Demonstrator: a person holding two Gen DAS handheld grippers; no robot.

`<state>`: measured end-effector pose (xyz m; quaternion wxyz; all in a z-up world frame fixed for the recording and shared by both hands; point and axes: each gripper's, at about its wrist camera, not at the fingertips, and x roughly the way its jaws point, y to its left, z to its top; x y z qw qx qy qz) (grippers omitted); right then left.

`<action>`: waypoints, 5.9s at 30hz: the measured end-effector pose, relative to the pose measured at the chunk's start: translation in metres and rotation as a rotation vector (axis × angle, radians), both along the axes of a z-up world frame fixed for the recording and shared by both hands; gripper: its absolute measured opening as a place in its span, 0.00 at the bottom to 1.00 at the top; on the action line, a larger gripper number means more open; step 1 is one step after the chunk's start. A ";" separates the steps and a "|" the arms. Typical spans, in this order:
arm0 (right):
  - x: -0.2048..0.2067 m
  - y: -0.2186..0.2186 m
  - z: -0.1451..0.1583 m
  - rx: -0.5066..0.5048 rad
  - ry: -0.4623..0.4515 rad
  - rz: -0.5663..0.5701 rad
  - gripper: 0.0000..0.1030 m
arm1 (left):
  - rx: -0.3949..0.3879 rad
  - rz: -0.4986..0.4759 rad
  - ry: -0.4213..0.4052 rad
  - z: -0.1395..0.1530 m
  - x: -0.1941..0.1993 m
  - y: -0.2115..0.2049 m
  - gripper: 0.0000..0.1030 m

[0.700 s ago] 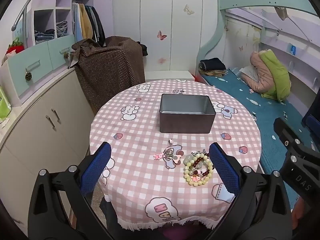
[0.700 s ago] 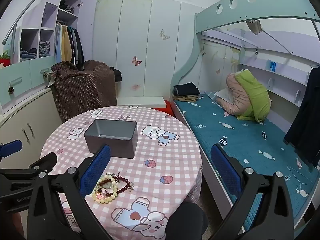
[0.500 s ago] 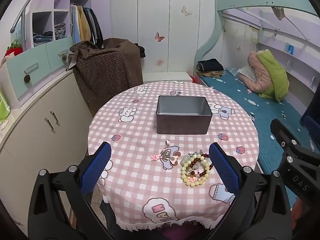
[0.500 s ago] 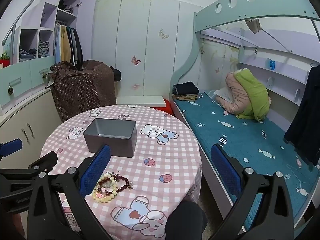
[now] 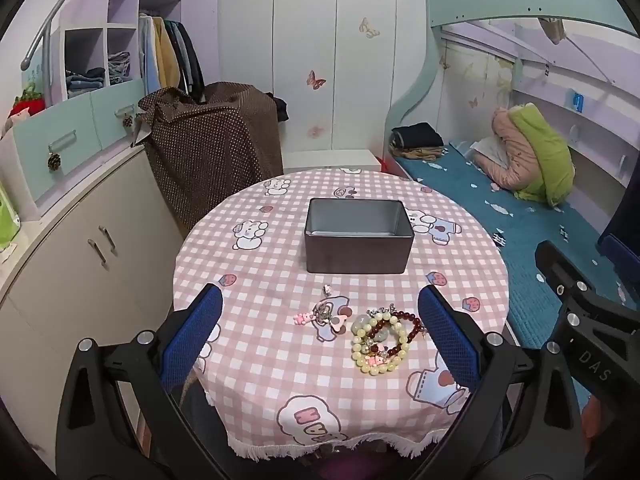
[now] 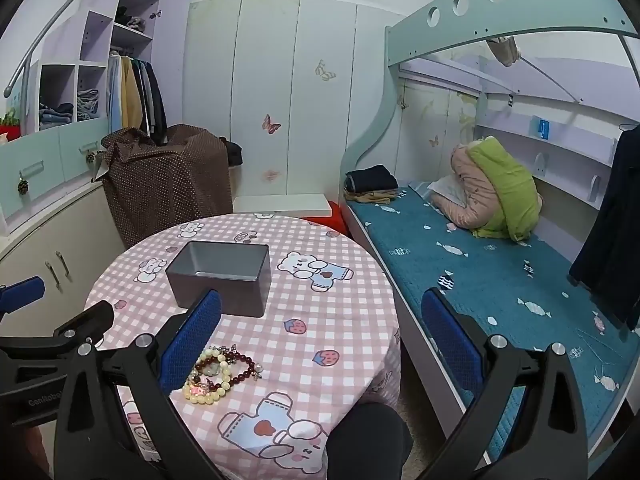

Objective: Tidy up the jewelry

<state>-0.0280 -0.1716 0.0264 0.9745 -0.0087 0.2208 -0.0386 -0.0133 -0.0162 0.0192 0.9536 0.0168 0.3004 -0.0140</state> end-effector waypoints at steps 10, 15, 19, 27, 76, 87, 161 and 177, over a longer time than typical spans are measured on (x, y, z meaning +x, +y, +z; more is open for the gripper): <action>-0.006 -0.003 -0.003 -0.001 0.014 -0.003 0.93 | -0.010 -0.025 0.006 -0.007 -0.005 -0.003 0.95; -0.003 0.001 -0.006 -0.006 0.022 -0.005 0.93 | -0.006 -0.027 0.002 -0.012 -0.005 0.000 0.95; -0.001 0.003 -0.007 -0.015 0.028 -0.012 0.93 | -0.006 -0.036 0.006 -0.015 -0.001 0.002 0.95; 0.001 0.005 -0.012 0.021 0.041 -0.012 0.93 | -0.011 -0.039 -0.002 -0.021 -0.002 0.007 0.95; 0.010 0.009 -0.019 0.021 0.069 -0.016 0.93 | -0.025 -0.077 0.007 -0.030 0.005 0.010 0.95; 0.035 0.011 -0.043 0.049 0.172 0.049 0.93 | -0.027 -0.085 0.081 -0.055 0.030 0.020 0.95; 0.127 0.051 -0.134 -0.062 0.549 0.363 0.27 | -0.208 -0.246 0.228 -0.094 0.097 0.051 0.09; 0.131 0.042 -0.111 0.077 0.481 0.329 0.07 | -0.223 -0.250 0.187 -0.084 0.102 0.056 0.09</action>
